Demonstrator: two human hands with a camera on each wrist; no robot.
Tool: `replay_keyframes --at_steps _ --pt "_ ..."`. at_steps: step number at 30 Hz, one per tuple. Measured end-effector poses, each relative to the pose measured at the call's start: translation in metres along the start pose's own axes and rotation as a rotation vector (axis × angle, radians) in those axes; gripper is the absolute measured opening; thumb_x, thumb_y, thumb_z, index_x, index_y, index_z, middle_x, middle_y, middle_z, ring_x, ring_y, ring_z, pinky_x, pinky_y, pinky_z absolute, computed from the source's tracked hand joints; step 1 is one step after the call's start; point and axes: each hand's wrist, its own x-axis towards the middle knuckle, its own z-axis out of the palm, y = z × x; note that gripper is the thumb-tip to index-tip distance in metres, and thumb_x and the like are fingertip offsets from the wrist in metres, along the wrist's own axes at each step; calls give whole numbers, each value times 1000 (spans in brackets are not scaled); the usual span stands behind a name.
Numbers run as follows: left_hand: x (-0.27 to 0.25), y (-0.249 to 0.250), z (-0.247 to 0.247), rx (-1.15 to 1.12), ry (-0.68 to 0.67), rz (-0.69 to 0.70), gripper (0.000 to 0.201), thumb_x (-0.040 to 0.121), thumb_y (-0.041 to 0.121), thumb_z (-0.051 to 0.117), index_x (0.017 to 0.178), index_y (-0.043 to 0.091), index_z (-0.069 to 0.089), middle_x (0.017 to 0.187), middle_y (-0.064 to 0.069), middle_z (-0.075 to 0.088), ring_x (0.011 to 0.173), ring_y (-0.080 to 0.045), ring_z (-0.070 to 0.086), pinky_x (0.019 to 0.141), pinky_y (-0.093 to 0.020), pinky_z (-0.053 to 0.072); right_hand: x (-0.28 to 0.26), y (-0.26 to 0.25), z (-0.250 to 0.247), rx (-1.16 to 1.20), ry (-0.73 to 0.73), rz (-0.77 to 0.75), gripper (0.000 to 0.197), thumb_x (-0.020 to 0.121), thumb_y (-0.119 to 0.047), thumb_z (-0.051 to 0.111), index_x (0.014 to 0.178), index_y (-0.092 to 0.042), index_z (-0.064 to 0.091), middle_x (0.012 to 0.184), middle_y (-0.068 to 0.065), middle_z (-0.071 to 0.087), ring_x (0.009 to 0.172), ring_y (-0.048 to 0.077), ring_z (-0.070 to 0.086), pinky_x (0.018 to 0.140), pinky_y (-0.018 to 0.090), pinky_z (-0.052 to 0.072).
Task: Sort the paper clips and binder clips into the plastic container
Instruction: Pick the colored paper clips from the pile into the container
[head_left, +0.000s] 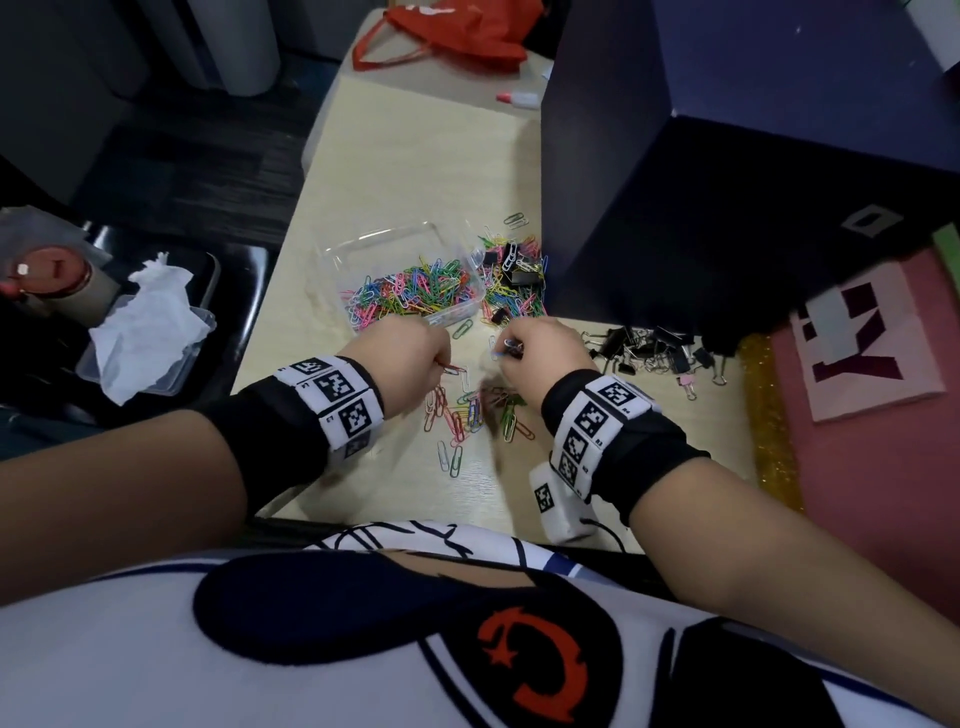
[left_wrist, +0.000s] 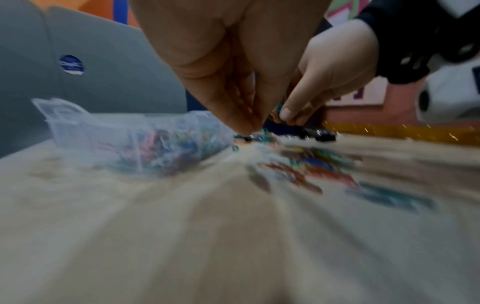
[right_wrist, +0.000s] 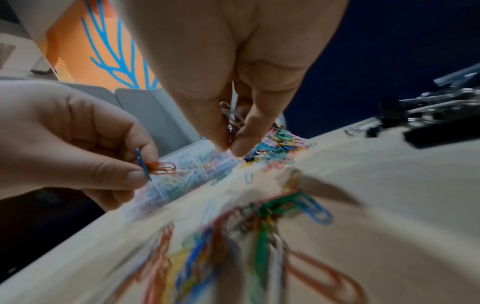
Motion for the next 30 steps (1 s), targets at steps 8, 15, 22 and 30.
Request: replay_keyframes --at_steps 8,15,22,30 --pt "4 -31 -53 -110 289 -129 20 83 21 63 101 18 69 99 -6 66 92 -26 61 84 -33 46 30 -51 -30 151 94 -166 34 88 -16 59 121 -25 58 123 2 57 101 17 59 95 28 45" --pt "0 -32 -40 -33 130 -35 32 82 21 60 114 21 61 103 -4 59 96 -25 59 85 -32 45 21 -25 -29 -155 -154 79 41 87 -17 59 126 -14 47 128 12 50 112 28 54 90 31 44" --pt "-3 -1 7 245 -312 156 75 69 52 72 132 24 42 122 -2 45 108 -24 52 88 -40 50 -13 4 0 -287 -390 297 48 91 -17 53 133 -6 35 133 14 39 121 32 48 95 38 44" --pt "4 0 13 268 -248 98 23 90 27 52 107 13 57 103 -8 57 96 -28 58 78 -37 51 -29 -18 36 -261 -263 -69 79 69 -56 75 128 -15 41 127 10 35 117 30 39 96 40 40"
